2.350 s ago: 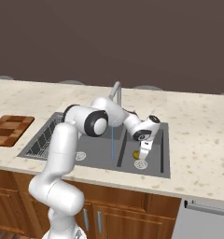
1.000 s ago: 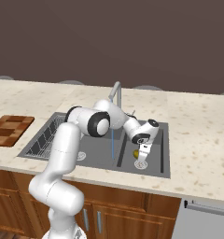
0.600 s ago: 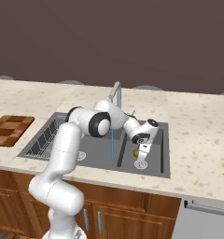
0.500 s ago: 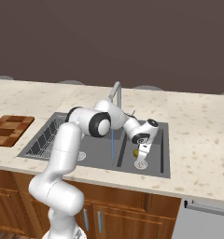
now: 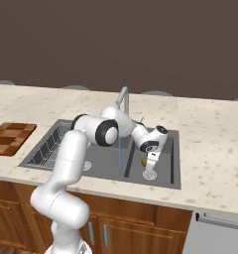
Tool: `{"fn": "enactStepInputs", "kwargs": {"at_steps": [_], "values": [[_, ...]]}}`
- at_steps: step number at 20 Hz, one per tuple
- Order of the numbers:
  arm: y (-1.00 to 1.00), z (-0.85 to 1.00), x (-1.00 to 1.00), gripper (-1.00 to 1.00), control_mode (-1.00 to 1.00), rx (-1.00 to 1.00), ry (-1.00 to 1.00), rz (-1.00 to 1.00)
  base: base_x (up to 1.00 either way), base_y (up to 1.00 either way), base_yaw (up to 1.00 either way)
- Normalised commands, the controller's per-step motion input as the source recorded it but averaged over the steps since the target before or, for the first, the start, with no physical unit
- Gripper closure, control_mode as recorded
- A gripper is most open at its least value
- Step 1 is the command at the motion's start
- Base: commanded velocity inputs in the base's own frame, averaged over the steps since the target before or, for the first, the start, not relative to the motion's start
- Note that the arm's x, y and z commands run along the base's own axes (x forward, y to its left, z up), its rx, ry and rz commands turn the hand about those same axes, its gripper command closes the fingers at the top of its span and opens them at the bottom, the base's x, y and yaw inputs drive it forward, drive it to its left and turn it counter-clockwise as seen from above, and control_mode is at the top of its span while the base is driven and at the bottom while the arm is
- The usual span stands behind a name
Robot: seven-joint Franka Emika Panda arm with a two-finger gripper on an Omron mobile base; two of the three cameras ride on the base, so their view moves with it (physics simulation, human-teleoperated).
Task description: Pick the orange from the sink and place it on the cutting board to airdry. Then turn off the sink faucet.
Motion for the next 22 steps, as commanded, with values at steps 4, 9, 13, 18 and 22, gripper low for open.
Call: {"fn": "enactStepInputs", "kwargs": {"at_steps": [4,9,13,18,22], "values": [[0.0,0.0,0.0,1.0,-1.0,0.0,0.0,0.0,0.0,0.0,0.0],[0.0,0.04,-0.04,1.0,-1.0,0.0,-0.04,0.0,0.0,0.0,0.0],[0.01,0.19,-0.13,1.0,-1.0,0.0,-0.06,0.0,0.0,0.0,0.0],[0.0,0.25,-0.19,1.0,-1.0,0.0,-0.01,-0.01,0.0,0.0,0.0],[0.0,0.27,-0.24,1.0,-1.0,-0.01,0.0,-0.02,0.0,0.0,0.0]]}}
